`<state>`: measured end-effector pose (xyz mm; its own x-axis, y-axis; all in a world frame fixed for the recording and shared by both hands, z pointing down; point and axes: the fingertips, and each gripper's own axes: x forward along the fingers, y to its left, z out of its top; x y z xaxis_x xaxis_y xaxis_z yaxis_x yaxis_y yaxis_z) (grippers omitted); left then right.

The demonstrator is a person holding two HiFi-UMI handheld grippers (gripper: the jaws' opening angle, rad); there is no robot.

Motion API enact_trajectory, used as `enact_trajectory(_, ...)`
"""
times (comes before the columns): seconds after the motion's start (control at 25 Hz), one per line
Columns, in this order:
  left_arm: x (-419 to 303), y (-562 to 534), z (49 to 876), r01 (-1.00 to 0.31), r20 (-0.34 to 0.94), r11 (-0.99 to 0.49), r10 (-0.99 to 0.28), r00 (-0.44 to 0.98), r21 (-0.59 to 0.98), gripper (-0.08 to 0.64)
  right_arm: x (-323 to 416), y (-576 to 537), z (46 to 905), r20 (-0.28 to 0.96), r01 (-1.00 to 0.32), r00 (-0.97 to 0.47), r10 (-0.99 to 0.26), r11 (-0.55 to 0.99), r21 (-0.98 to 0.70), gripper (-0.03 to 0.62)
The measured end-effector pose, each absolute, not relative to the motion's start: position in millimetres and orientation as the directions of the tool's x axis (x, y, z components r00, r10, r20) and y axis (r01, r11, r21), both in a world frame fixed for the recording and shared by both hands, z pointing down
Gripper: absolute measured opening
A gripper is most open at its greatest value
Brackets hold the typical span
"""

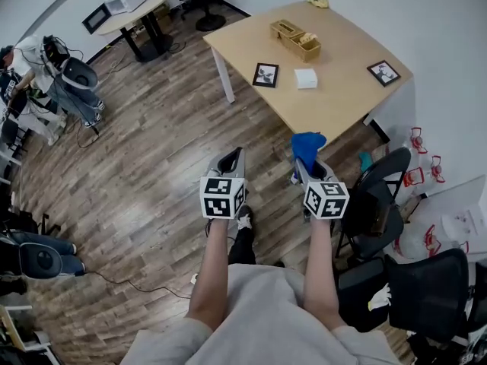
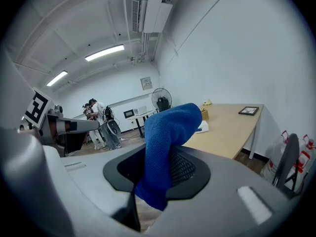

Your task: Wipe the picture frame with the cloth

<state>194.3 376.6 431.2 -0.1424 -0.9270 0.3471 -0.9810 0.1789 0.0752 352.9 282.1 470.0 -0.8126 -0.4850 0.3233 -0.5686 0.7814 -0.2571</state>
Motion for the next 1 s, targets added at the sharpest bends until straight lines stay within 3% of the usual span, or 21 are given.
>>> enact_trajectory(0.44, 59.0, 248.8, 433.7, -0.981, 0.361, 0.097, -0.932, -0.032, 0.166, 0.052, 248.0, 171.5, 465.5, 0.391, -0.665, -0.73, -0.561, 0.716, -0.213, 0.106)
enact_trajectory(1.0, -16.5, 191.4, 465.9, -0.974, 0.394, 0.037, -0.918, 0.055, 0.224, 0.052, 159.7, 117.1, 476.0, 0.429, -0.673, -0.708, -0.561, 0.72, -0.169, 0.106)
